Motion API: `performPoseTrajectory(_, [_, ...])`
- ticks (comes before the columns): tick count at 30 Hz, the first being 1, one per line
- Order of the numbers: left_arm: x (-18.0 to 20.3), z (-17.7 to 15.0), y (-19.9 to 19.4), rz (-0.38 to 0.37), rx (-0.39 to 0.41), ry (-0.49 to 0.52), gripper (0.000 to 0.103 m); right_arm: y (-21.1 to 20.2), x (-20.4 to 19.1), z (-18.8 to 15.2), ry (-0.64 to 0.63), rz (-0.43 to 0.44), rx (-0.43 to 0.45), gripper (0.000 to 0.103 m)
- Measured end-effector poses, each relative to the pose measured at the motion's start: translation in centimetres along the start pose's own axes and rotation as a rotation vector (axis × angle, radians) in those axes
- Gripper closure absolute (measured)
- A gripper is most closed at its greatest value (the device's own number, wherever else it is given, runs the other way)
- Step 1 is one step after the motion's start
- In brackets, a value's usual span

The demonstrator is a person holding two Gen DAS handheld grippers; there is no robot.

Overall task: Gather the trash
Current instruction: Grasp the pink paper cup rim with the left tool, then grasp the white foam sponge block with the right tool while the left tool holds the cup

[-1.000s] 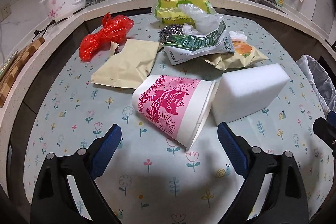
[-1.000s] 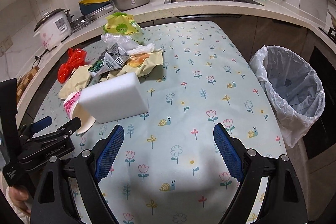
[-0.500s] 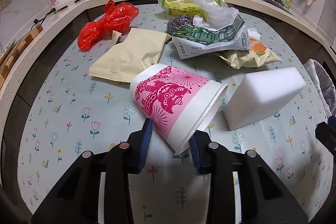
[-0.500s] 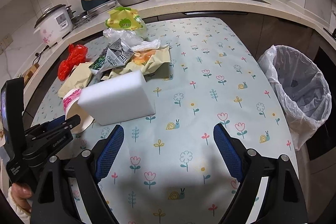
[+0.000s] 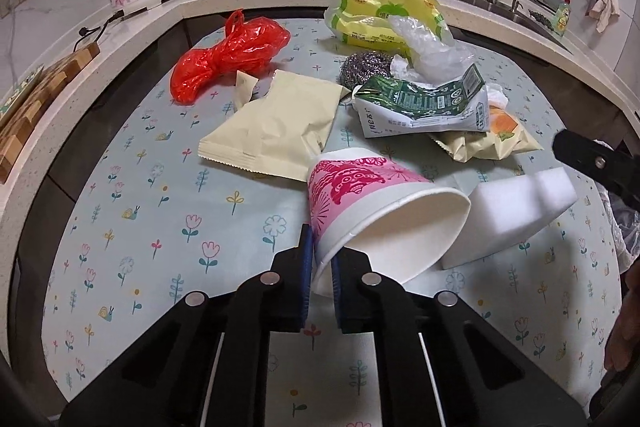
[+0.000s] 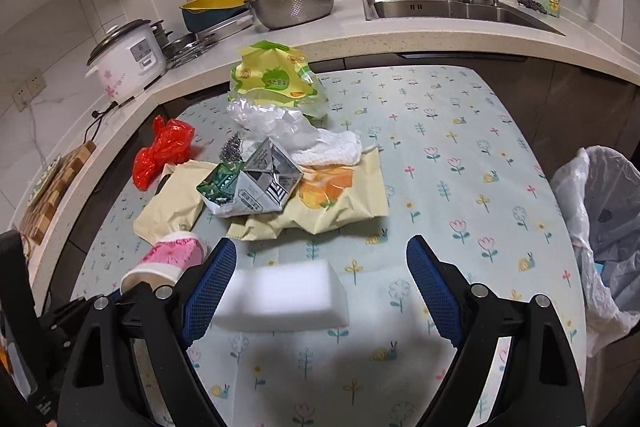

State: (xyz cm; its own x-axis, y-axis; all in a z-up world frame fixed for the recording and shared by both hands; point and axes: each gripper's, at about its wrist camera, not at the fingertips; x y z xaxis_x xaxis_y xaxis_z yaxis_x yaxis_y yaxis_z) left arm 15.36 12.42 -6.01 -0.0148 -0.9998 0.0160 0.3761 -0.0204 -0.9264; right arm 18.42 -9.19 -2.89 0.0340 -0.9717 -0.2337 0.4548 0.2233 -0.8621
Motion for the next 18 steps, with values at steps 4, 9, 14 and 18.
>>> performPoseTrajectory(4, [0.5,-1.0,-0.8,-0.005,-0.01,0.003,0.094,1.0,0.1,1.7,0.002,0.022,-0.014,0.019])
performPoseTrajectory(9, [0.9,-3.1,-1.6,-0.013,-0.041,0.017,0.095,1.9,0.6,2.0,-0.007,0.032,-0.042,0.025])
performPoseTrajectory(14, [3.1,-4.6,-2.2,-0.085,-0.07,0.074,0.094,2.4,1.0,0.5,-0.018,0.047,-0.085,0.042])
performPoseTrajectory(18, [5.1,-4.3,-1.7,-0.06,-0.049,0.096,0.094,1.5,1.5,-1.2,-0.003,0.047,-0.077,0.044])
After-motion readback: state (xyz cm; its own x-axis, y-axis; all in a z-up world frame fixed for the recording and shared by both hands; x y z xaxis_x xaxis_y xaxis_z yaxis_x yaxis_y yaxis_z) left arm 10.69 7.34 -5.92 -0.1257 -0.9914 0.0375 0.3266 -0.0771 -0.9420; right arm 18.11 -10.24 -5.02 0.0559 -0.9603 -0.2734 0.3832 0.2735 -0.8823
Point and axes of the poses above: each gripper's, at about its wrist camera, not at the fingertips, and y roughly the way its jaws point, x to its right, z to its top, and after that the axes turned 15 degrees about -x, right-handed
